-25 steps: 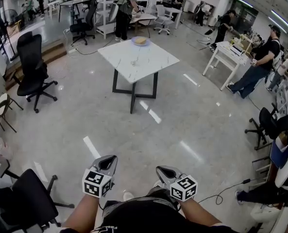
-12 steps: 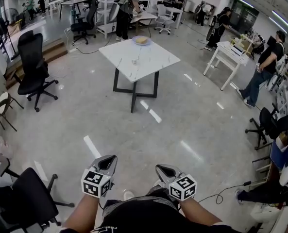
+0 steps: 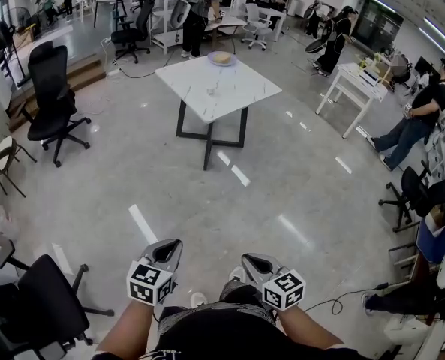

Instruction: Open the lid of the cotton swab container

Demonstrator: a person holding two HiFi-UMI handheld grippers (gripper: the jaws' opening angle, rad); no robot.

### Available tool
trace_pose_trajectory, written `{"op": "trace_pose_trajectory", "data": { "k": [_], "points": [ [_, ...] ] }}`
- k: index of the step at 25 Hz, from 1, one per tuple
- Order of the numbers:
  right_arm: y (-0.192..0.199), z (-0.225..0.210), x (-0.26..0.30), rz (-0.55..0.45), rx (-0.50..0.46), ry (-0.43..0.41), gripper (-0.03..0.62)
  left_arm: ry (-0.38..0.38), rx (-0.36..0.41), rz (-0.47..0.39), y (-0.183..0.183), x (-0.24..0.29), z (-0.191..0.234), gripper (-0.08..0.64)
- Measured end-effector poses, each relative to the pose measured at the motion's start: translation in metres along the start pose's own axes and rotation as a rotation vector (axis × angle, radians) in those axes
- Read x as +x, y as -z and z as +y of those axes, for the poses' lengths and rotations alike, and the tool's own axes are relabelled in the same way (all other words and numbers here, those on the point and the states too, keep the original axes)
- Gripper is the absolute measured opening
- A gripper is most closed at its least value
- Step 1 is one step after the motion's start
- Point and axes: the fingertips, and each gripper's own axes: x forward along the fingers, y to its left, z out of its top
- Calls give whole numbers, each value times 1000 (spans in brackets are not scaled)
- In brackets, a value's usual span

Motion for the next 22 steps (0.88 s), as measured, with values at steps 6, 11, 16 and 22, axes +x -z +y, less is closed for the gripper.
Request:
{"op": "trace_pose_trajectory", "data": {
  "k": [6,11,16,22],
  "points": [
    [3,-12,11,10,27,-1,0,-2,-10,8,3,10,3,60],
    [-6,-30,30,8,44,-17,0,-21,-16,16,-3,26,14,60],
    [-31,-51,60,-1,40,-41,0,-46,-23,20,-17,46,34,60],
    [-66,-88,92,-17,35,-50,0,-52,-19,21,-42,87,57,60]
  ]
}}
